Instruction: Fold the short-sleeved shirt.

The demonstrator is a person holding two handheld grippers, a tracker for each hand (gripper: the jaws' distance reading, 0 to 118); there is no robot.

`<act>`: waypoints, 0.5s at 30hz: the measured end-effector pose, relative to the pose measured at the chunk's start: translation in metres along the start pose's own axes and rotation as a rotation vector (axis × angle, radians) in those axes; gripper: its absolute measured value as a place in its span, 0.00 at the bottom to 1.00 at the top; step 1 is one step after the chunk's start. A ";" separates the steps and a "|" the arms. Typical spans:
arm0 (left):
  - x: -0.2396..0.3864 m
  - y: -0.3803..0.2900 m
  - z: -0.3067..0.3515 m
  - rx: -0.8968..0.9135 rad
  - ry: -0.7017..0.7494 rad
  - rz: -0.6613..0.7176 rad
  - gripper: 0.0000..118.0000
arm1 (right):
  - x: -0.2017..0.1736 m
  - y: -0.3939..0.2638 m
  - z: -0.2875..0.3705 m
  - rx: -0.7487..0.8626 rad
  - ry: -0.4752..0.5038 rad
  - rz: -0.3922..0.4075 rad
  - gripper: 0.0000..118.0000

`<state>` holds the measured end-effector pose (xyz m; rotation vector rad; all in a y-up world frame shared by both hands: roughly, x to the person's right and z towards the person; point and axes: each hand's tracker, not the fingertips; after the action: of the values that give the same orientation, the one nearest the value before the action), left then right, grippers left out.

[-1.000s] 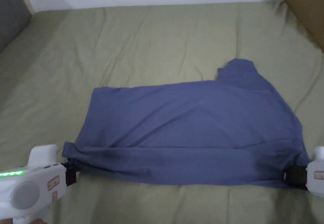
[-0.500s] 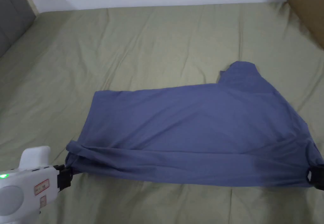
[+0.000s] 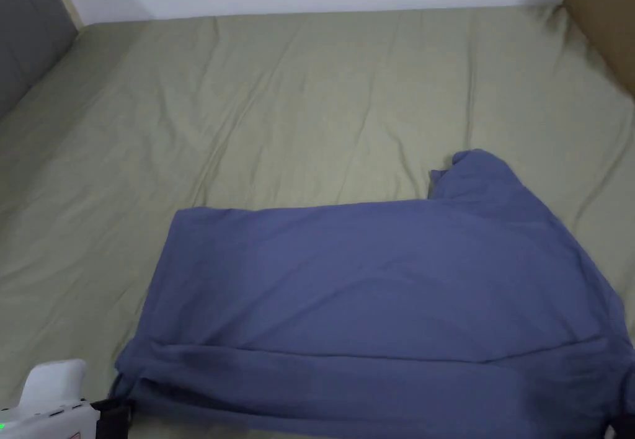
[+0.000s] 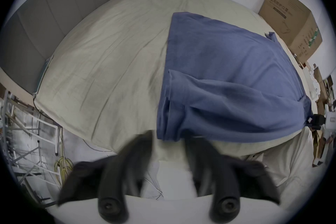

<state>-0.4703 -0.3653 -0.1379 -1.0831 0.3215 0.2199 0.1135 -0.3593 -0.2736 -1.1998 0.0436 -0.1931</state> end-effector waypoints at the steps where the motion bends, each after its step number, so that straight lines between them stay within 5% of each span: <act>1: 0.000 0.005 0.002 -0.006 0.004 -0.001 0.69 | -0.001 0.000 0.003 0.013 -0.011 0.015 0.64; 2: 0.000 0.008 0.006 -0.001 0.007 0.001 0.80 | -0.003 0.000 0.009 0.047 -0.008 0.047 0.64; 5: 0.002 0.017 0.032 0.081 -0.001 0.003 0.79 | -0.013 0.012 0.026 0.097 -0.023 0.090 0.63; 7: 0.005 0.028 0.047 0.131 0.014 0.011 0.76 | -0.019 0.024 0.035 0.135 -0.021 0.104 0.52; 9: 0.013 0.039 0.063 0.188 -0.031 0.067 0.53 | -0.028 0.036 0.045 0.178 0.012 0.124 0.20; 11: 0.018 0.048 0.066 0.231 -0.106 0.107 0.07 | -0.036 0.047 0.045 0.209 -0.002 0.147 0.07; 15: 0.050 0.059 0.048 0.199 -0.107 0.050 0.00 | -0.048 0.055 0.029 0.210 0.007 0.160 0.00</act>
<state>-0.4363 -0.2950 -0.1838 -0.8638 0.2685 0.2828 0.0772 -0.3055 -0.3174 -0.9809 0.1227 -0.0595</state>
